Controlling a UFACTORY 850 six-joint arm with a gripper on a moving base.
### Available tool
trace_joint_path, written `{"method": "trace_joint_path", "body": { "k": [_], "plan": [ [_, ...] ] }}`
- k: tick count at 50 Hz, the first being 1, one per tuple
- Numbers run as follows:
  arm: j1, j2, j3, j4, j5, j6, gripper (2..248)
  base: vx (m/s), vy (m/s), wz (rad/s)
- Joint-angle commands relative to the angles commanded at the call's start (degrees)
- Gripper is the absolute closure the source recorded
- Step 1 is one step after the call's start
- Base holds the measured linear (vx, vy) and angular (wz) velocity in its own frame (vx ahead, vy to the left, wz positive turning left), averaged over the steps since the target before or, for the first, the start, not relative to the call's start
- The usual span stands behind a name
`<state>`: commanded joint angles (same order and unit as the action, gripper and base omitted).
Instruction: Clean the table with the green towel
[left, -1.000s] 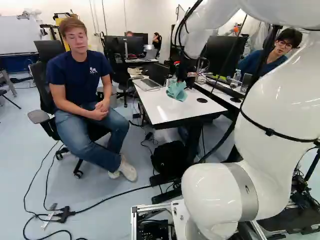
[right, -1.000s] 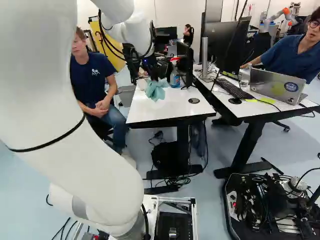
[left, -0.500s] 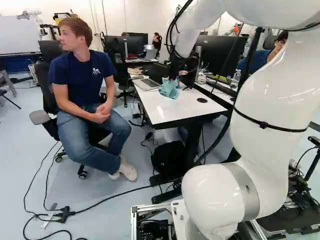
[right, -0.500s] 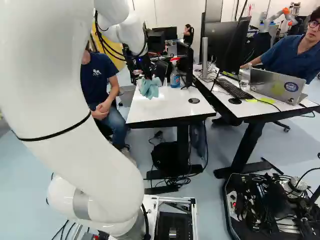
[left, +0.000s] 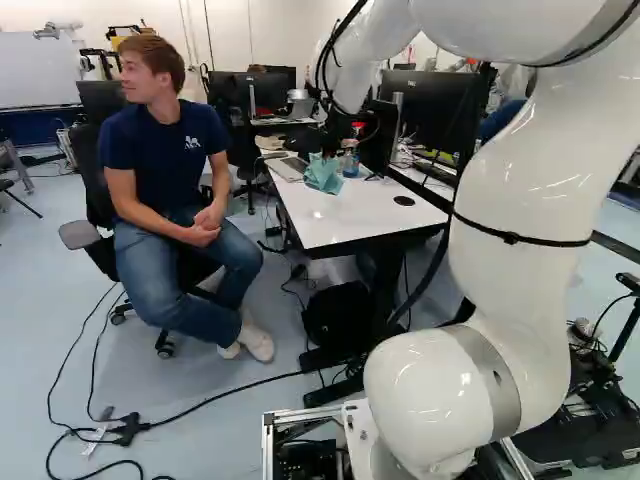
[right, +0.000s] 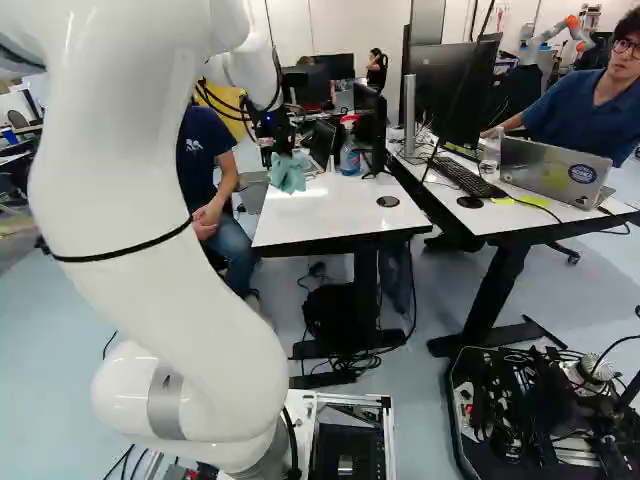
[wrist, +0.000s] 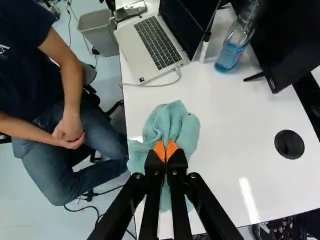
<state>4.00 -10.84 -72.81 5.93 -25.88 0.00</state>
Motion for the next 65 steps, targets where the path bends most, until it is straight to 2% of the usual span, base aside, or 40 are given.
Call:
{"method": "trace_joint_path", "body": {
  "k": [13, 26, 27, 32, 33, 37, 38, 42, 43, 48, 49, 53, 54, 65],
  "plan": [
    [1.7, -1.8, -2.1, 0.0, 0.0, 0.0, 225, 0.0, 0.0, 0.0],
    [2.1, -2.1, -2.4, 0.0, 0.0, 0.0, 220, 0.0, 0.0, 0.0],
    [2.1, -2.1, -2.4, 0.0, 0.0, 0.0, 190, 0.0, 0.0, 0.0],
    [2.1, -2.1, -2.4, 0.0, 0.0, 0.0, 190, 0.0, 0.0, 0.0],
    [2.1, -2.1, -2.4, 0.0, 0.0, 0.0, 154, 0.0, 0.0, 0.0],
    [2.1, -2.1, -2.4, 0.0, 0.0, 0.0, 154, 0.0, 0.0, 0.0],
    [2.1, -2.1, -2.4, 0.0, 0.0, 0.0, 119, 0.0, 0.0, 0.0],
    [2.1, -2.1, -2.4, 0.0, 0.0, 0.0, 119, 0.0, 0.0, 0.0],
    [2.1, -2.1, -2.4, 0.0, 0.0, 0.0, 82, 0.0, 0.0, 0.0],
    [2.1, -2.1, -2.4, 0.0, 0.0, 0.0, 82, 0.0, 0.0, 0.0],
    [2.1, -2.1, -2.4, 0.0, 0.0, 0.0, 45, 0.0, 0.0, 0.0],
    [2.1, -2.1, -2.4, 0.0, 0.0, 0.0, 45, 0.0, 0.0, 0.0],
    [2.1, -2.1, -2.4, 0.0, 0.0, 0.0, 7, 0.0, 0.0, 0.0],
    [2.1, -2.1, -2.4, 0.0, 0.0, 0.0, 3, 0.0, 0.0, 0.0]
  ]
}}
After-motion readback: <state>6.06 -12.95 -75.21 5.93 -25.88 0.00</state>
